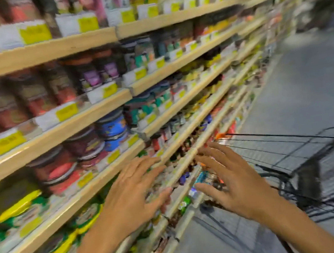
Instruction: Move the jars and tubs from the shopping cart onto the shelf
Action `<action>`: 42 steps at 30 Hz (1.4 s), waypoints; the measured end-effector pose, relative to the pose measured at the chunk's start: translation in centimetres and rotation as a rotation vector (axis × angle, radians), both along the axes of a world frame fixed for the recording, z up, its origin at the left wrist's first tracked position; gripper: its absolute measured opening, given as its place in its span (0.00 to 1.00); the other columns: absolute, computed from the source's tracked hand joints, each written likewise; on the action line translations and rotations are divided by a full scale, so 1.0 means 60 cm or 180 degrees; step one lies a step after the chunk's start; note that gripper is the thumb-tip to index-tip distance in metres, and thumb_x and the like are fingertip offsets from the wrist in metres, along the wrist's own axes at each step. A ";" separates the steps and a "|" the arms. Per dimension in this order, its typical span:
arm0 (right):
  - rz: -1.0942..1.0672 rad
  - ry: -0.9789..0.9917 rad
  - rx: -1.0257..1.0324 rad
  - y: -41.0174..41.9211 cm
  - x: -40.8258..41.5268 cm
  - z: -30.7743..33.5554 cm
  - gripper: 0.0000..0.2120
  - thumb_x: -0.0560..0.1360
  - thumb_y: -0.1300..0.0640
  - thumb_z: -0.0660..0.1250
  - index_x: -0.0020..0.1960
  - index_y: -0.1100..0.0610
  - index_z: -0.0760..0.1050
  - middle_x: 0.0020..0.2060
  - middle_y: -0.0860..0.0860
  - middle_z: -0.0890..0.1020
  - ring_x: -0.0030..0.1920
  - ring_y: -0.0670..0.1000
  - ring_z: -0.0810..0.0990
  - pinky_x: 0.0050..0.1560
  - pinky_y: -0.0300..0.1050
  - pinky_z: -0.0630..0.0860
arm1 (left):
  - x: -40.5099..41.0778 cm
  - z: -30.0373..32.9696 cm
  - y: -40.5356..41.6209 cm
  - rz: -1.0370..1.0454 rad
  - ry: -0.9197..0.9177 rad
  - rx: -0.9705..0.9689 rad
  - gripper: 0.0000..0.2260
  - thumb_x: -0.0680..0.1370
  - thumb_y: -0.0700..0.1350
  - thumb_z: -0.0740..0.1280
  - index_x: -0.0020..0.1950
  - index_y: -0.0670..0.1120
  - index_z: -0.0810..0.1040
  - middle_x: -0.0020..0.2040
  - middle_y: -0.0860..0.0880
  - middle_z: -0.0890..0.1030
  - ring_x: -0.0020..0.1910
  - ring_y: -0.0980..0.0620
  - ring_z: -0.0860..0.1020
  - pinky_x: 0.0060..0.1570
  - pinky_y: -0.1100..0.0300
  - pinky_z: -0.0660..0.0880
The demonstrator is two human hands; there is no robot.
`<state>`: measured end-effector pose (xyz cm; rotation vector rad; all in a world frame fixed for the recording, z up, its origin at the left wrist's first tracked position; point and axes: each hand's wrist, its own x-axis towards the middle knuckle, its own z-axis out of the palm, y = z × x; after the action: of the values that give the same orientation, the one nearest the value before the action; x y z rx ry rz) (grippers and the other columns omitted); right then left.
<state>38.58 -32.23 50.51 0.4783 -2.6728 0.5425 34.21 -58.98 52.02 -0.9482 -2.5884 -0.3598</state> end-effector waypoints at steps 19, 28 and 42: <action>-0.1198 -0.0957 0.0062 0.458 -0.090 -0.171 0.33 0.79 0.28 0.51 0.78 0.46 0.63 0.76 0.43 0.65 0.79 0.48 0.55 0.78 0.53 0.58 | -0.254 -0.189 0.512 -0.1039 -0.0918 -0.0342 0.24 0.80 0.66 0.56 0.70 0.55 0.72 0.70 0.57 0.71 0.71 0.57 0.67 0.70 0.59 0.63; -0.1503 -0.1480 0.0076 0.551 -0.283 -0.262 0.35 0.79 0.30 0.53 0.79 0.49 0.61 0.76 0.46 0.66 0.78 0.49 0.58 0.77 0.44 0.51 | -0.497 -0.350 0.610 -0.1205 -0.1810 -0.0580 0.25 0.79 0.63 0.60 0.73 0.54 0.70 0.73 0.56 0.70 0.73 0.55 0.65 0.73 0.56 0.63; -0.1645 -0.2500 -0.0420 0.677 -0.527 -0.503 0.36 0.78 0.34 0.60 0.80 0.49 0.56 0.77 0.51 0.66 0.77 0.53 0.63 0.75 0.52 0.64 | -0.757 -0.586 0.731 -0.1272 -0.2810 -0.1313 0.27 0.76 0.53 0.71 0.74 0.49 0.70 0.72 0.48 0.72 0.70 0.48 0.70 0.68 0.46 0.70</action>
<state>6.94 8.36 20.32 -0.5843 -3.2505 0.8598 -11.24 -15.10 16.85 -1.7888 -3.3198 -0.4225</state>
